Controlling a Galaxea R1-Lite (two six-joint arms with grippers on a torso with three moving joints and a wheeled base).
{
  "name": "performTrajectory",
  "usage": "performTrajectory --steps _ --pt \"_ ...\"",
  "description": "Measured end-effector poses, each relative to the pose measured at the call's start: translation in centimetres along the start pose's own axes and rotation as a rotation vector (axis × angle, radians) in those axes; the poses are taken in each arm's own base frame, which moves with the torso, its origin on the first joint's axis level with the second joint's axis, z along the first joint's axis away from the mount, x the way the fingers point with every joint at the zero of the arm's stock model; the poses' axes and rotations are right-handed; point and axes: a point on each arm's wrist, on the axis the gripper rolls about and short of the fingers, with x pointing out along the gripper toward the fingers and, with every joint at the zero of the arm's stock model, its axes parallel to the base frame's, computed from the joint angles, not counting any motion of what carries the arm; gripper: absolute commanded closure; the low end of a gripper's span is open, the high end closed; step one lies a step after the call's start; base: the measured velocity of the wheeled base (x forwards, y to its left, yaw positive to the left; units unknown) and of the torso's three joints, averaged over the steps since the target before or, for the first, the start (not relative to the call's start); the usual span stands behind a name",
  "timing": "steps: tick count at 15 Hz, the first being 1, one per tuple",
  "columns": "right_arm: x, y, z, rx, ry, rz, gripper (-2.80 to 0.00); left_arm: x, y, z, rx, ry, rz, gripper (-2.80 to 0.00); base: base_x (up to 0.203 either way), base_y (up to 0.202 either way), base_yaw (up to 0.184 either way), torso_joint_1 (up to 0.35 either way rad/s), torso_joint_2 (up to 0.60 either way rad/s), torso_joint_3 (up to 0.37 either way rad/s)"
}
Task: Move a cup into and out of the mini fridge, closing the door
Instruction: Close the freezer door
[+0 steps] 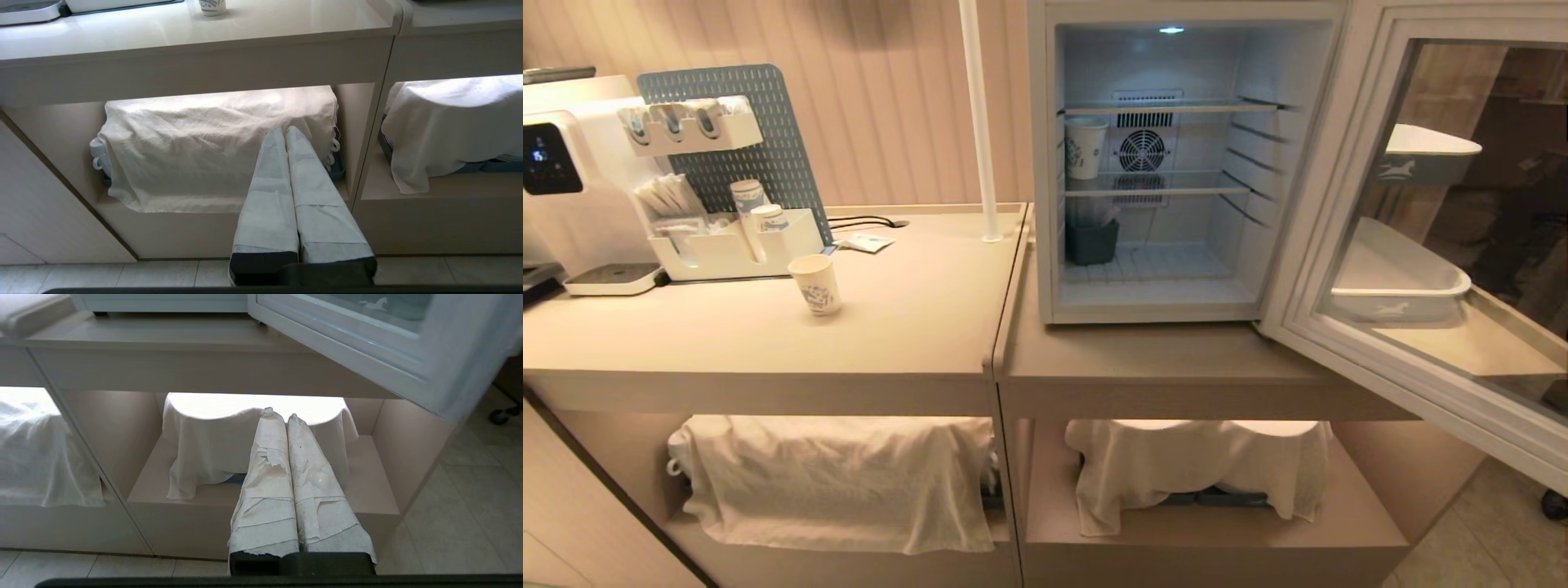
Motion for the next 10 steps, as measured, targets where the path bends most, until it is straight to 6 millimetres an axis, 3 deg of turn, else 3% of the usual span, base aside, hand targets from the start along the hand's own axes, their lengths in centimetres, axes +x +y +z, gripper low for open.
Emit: performTrajectory --steps 10 --pt "0.00 0.00 -0.02 0.000 0.001 0.000 0.00 0.00 0.00 0.00 -0.001 0.000 0.001 0.00 -0.178 0.000 0.000 0.001 0.00 0.002"
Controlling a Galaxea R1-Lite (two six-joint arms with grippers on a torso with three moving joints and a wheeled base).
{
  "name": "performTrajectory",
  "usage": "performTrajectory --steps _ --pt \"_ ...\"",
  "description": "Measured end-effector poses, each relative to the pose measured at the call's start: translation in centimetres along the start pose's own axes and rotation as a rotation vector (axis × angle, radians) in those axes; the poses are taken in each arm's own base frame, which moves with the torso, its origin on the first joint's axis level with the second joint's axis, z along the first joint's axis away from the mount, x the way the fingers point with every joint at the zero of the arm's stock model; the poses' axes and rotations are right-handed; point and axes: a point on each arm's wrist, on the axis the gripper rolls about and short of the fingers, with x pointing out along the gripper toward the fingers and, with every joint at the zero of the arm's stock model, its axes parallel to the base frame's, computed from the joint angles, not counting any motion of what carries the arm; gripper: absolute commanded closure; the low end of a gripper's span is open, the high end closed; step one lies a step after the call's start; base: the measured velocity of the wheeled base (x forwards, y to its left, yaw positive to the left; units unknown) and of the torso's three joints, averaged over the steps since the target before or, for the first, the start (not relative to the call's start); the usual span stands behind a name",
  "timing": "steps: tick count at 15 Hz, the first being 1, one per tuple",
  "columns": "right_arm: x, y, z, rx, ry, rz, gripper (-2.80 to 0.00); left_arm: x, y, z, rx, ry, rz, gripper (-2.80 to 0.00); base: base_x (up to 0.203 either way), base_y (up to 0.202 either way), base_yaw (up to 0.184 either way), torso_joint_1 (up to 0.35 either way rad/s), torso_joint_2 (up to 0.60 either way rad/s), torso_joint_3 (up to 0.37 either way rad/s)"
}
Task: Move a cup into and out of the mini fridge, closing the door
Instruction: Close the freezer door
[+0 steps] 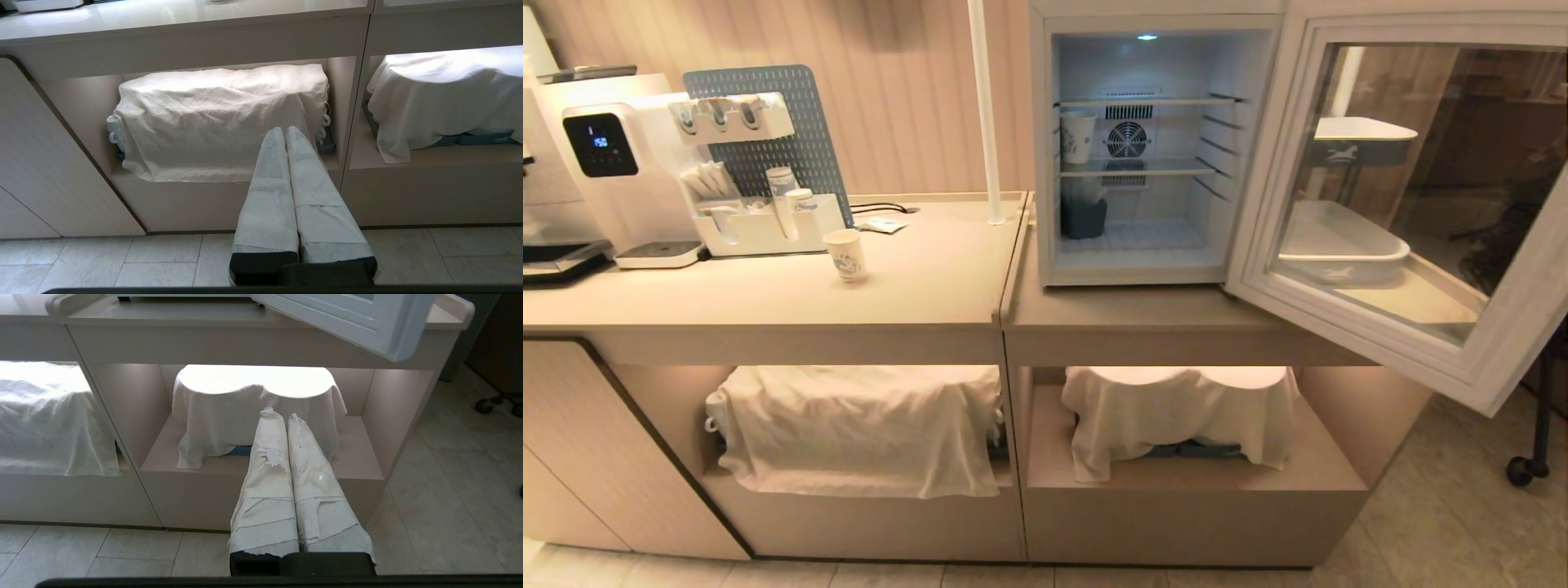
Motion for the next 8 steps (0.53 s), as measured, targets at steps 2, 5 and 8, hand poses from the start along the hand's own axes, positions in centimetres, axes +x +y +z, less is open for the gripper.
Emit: performTrajectory --steps 2,5,8 --pt "0.00 0.00 0.00 0.000 0.000 0.000 0.00 0.00 0.00 0.00 0.001 0.000 0.000 0.00 0.000 0.000 0.000 0.000 0.00 0.000" --pt "0.00 0.00 0.00 0.000 0.000 0.000 0.00 0.00 0.00 0.00 0.002 0.000 -0.001 0.00 0.000 0.000 0.000 0.000 0.00 0.000" --pt "0.00 0.00 0.01 0.000 0.000 0.001 0.00 0.00 0.00 0.00 -0.001 0.000 0.000 0.00 0.000 0.000 0.000 0.000 0.00 0.000"
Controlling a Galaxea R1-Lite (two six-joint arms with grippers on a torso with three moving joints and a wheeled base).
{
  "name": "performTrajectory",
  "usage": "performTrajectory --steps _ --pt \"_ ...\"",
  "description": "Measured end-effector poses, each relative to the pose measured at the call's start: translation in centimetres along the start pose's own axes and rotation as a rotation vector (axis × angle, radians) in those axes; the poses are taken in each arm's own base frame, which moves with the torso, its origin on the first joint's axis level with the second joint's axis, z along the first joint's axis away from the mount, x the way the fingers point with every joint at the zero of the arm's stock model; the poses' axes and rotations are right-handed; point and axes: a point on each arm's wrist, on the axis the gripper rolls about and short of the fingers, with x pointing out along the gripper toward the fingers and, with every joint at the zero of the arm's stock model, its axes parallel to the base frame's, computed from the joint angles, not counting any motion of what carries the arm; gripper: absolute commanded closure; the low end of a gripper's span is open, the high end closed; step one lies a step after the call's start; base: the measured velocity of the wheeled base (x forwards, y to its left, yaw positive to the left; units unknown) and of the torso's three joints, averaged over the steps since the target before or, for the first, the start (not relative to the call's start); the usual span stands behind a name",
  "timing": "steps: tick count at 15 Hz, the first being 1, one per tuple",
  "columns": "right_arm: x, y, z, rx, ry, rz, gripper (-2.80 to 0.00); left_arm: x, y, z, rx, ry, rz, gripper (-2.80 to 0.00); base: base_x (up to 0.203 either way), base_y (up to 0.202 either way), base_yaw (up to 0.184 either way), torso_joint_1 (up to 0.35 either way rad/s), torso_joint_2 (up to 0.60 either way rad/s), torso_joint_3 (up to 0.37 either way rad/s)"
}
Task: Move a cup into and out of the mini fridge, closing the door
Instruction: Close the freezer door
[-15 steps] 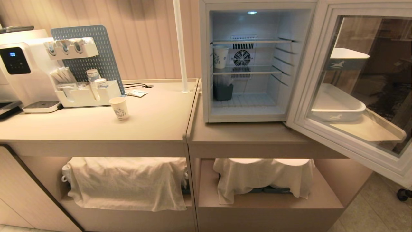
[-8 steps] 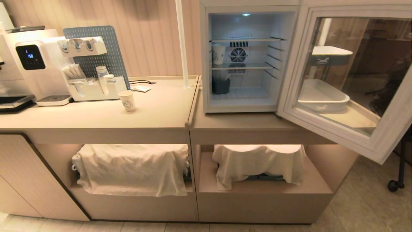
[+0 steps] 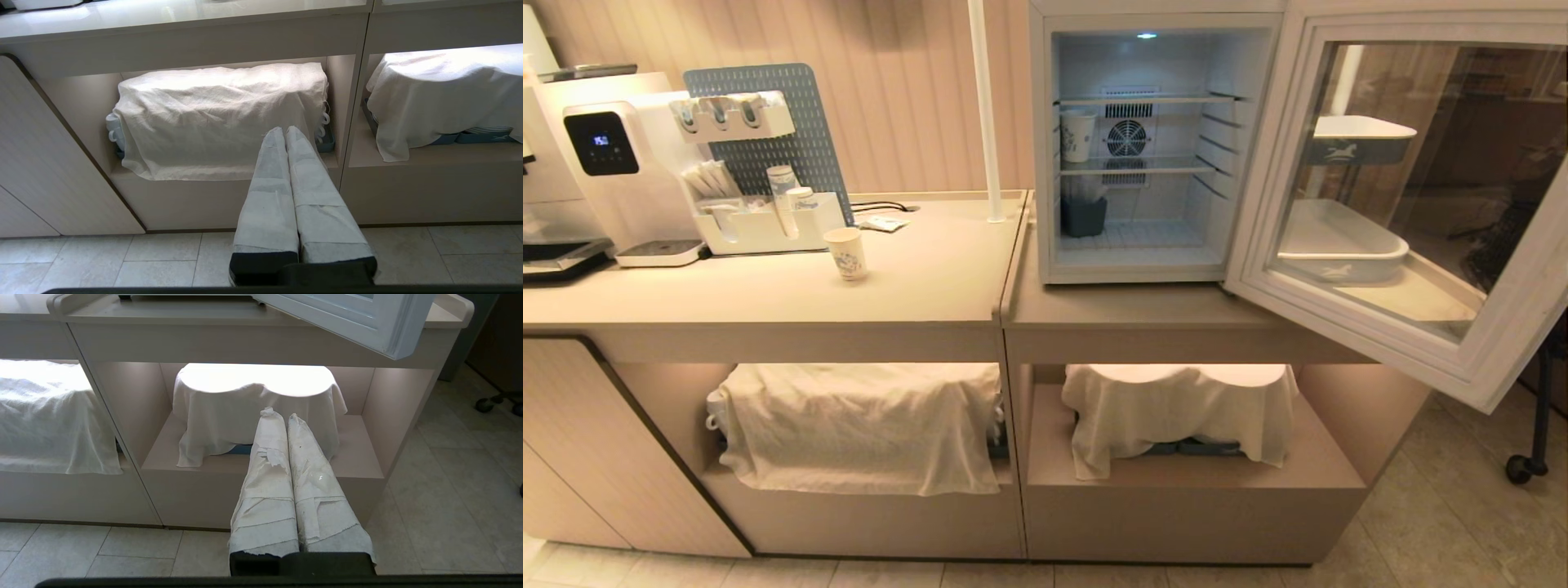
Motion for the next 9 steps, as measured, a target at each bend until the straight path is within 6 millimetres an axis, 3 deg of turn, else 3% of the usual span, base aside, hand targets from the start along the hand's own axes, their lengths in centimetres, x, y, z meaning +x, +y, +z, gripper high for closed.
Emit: performTrajectory --steps 3,9 --pt "0.00 0.00 -0.01 -0.002 0.000 0.000 0.00 0.00 0.00 0.01 0.002 -0.001 -0.001 0.00 -0.001 -0.061 0.001 0.001 0.00 0.001" --pt "0.01 0.00 -0.04 -0.003 0.001 0.001 0.00 0.00 0.00 0.01 0.001 -0.001 -0.001 0.00 0.000 -0.190 0.001 0.002 0.00 0.002"
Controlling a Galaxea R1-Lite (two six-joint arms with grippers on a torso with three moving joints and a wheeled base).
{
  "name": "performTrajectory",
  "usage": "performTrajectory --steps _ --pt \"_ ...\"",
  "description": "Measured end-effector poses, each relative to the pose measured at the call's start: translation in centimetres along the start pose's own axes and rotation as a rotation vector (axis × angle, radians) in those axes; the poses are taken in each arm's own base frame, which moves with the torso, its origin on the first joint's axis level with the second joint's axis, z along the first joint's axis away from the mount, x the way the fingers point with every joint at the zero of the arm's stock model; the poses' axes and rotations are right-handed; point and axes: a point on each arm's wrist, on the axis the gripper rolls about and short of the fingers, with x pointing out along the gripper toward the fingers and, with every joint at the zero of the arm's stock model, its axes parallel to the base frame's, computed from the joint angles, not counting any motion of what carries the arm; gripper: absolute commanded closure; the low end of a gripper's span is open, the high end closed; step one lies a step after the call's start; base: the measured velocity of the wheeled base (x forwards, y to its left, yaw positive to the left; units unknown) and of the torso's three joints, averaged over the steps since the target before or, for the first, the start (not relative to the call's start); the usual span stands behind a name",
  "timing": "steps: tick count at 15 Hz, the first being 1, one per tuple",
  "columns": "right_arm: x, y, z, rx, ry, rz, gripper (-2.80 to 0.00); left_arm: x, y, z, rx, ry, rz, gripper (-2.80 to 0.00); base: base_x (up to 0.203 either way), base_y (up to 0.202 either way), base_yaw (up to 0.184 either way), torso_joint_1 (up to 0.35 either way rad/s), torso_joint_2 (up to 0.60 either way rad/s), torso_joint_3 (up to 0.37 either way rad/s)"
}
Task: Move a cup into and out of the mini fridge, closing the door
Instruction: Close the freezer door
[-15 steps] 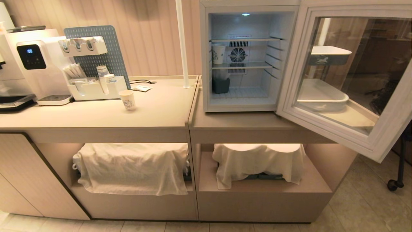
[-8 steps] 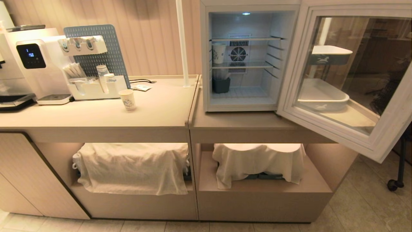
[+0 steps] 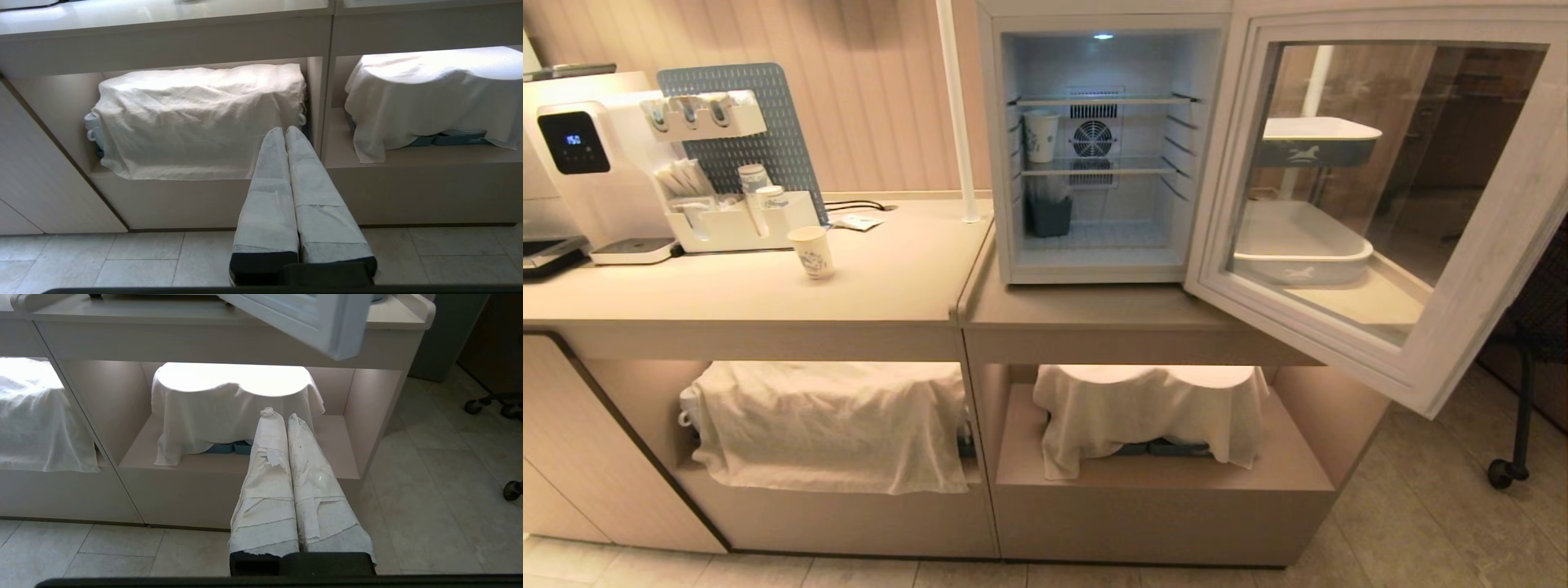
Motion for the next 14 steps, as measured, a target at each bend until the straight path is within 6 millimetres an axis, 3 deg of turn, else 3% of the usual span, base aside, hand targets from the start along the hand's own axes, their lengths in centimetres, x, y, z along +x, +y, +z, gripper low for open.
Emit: performTrajectory --steps 14 --pt "0.00 0.01 0.02 -0.007 -0.002 0.003 0.00 0.00 0.00 0.02 0.009 -0.002 0.000 0.00 0.000 -0.189 0.000 0.002 0.00 0.002"
